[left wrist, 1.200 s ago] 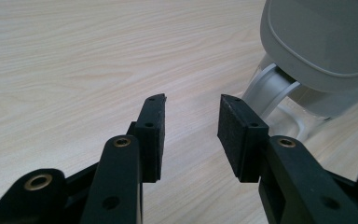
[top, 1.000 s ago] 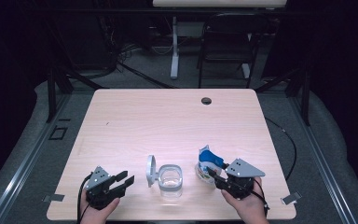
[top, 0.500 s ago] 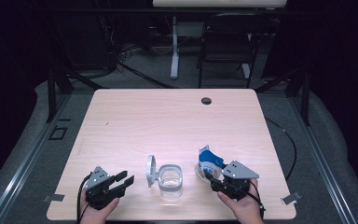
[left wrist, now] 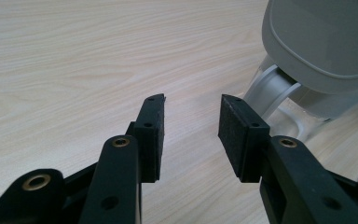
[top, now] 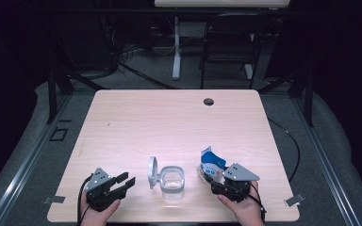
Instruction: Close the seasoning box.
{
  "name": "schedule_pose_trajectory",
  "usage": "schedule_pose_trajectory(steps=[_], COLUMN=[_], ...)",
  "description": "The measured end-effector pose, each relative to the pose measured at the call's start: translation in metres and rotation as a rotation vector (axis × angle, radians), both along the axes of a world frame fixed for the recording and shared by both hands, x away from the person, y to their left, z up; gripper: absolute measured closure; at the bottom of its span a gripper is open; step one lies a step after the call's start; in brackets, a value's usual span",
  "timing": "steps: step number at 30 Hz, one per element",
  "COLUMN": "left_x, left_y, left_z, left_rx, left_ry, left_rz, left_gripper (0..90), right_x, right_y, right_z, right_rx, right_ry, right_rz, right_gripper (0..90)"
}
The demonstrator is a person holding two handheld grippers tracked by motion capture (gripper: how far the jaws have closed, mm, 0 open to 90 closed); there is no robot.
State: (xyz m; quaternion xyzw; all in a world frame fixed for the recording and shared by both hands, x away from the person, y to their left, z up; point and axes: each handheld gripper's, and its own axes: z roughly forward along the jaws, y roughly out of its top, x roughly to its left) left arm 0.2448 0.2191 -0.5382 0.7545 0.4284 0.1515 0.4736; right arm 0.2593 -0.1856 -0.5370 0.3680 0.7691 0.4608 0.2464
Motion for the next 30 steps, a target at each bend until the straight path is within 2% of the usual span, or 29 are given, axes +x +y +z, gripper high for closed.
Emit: schedule_pose_trajectory(steps=[7,12,19,30], left_x=[0.000,0.000,0.000,0.000], left_y=[0.000,0.001,0.001,0.001], left_z=[0.000,0.000,0.001,0.001], left_rx=[0.000,0.003,0.001,0.000], left_ry=[-0.001,0.003,0.001,0.001], left_rz=[0.000,0.000,0.002,0.002], left_gripper=[61.1,61.1,61.0,61.1], right_x=[0.000,0.001,0.002,0.005], right_y=[0.001,0.001,0.003,0.006], right_z=[-0.008,-0.014,-0.023,-0.036], right_rx=[0.004,-0.010,-0.010,-0.012], right_ry=[-0.014,-0.008,0.001,0.011], right_rz=[-0.004,-0.005,-0.009,-0.011], right_gripper=[41.8,41.6,39.0,39.6])
